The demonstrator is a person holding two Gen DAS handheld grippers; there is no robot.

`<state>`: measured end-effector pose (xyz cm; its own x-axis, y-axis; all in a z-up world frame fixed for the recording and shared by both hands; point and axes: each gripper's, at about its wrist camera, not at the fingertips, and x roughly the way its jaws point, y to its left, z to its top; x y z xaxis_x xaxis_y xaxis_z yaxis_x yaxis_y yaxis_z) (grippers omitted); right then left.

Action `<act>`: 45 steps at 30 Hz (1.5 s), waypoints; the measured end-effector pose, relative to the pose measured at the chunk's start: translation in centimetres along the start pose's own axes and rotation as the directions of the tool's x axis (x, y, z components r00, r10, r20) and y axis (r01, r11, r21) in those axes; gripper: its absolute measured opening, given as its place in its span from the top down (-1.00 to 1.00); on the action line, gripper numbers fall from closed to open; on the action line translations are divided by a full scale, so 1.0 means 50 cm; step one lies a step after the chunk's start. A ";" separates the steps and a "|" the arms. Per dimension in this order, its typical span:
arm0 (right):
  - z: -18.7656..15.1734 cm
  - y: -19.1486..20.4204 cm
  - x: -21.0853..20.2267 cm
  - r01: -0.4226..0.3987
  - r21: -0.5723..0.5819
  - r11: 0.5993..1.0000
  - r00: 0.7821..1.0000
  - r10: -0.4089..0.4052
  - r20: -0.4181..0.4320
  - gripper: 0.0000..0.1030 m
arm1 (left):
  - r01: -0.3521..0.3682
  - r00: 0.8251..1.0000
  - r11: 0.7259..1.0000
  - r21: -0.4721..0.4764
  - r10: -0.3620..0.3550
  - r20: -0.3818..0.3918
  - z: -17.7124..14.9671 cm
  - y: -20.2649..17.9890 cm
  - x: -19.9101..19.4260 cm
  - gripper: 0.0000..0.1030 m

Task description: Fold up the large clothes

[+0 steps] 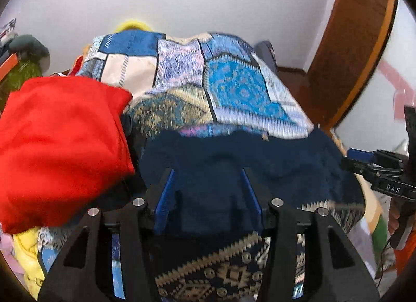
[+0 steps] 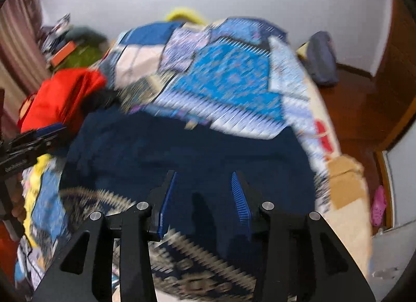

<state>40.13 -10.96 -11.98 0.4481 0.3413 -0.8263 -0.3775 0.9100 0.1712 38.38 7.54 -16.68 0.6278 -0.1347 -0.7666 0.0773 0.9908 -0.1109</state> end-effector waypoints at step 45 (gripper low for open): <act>-0.158 0.008 -0.046 0.078 0.094 0.992 0.997 -0.080 0.021 -0.44 | 0.187 0.971 0.764 -0.618 -0.238 -0.001 -0.313 0.191 -0.014 -0.57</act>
<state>32.55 -13.23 -14.22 0.4940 0.2720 -0.8258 -0.2633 0.9520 0.1560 26.56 16.94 -27.09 0.5905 -0.3671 -0.7187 -0.3021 0.7253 -0.6186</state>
